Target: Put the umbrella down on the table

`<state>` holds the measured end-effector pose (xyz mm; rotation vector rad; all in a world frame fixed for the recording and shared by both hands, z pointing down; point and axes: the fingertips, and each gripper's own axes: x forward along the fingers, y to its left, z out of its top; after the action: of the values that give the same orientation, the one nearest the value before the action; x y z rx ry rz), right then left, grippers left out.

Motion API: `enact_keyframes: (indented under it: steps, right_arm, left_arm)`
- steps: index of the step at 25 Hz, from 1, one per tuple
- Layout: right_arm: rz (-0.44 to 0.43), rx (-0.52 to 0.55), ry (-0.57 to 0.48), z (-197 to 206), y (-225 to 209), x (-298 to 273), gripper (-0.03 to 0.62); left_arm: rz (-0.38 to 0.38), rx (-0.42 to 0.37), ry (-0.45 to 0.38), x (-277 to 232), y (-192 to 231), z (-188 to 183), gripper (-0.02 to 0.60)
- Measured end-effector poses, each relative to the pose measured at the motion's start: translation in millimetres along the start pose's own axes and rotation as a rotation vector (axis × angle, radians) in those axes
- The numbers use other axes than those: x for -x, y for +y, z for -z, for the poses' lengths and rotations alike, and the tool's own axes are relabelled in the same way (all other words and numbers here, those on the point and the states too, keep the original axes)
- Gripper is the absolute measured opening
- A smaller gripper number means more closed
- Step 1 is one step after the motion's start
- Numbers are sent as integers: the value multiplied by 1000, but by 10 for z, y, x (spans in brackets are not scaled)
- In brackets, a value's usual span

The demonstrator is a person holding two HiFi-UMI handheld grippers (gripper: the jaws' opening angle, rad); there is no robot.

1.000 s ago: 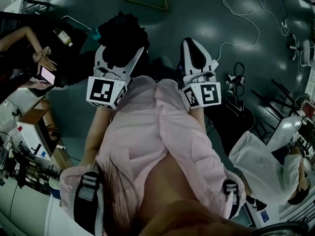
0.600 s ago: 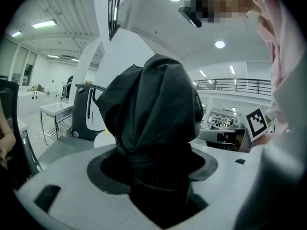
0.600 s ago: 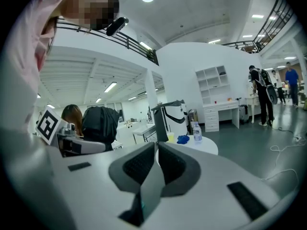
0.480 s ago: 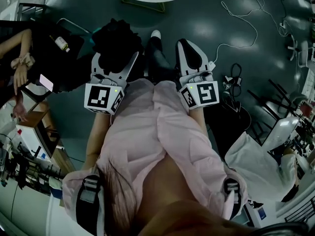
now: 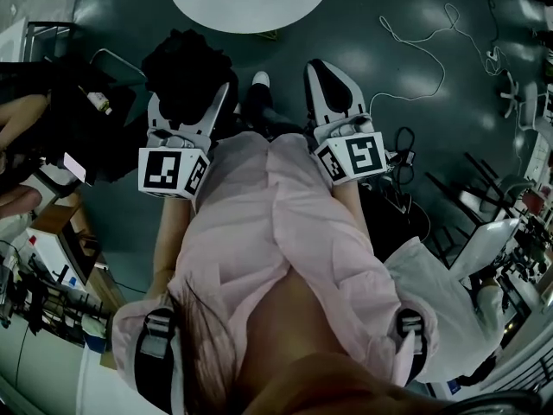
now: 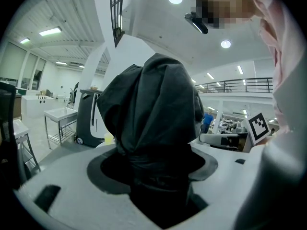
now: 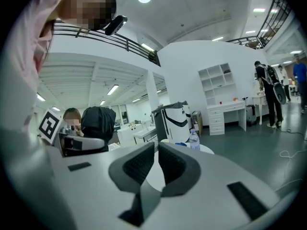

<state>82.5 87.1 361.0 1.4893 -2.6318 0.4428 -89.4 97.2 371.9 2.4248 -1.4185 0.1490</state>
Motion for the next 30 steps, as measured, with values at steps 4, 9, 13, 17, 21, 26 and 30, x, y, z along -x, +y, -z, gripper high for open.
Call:
enact_keyframes:
  steps: [4,9,13,17,21,26,30]
  right_arm:
    - [-9,2,-3,-49,-267,-88,43]
    - [-6,-10,3,-82,-490,-160,43]
    - [-3,-21,8,-109,-580,-276,43]
    - [14,-29,11,-166,-686,-471,43]
    - [51,-49,-3,-320,-812,-791,43]
    - [96,-77,-36,-473,-853,-1026,43]
    - [133,-81,-39,-535,-856,-1314,43]
  left_arm:
    - [-30,-13,-32,-239,9,-152,322]
    - [-47,-12,-38,-443,31,-261,322]
    - [-47,-14,-34,-579,117,-333,322]
    - [-36,-10,-26,-779,263,-404,322]
    - [-17,-6,-11,-1048,534,-549,322]
    - [16,-34,-6,-1226,766,-706,322]
    - [42,-47,16,-1394,1026,-763,322]
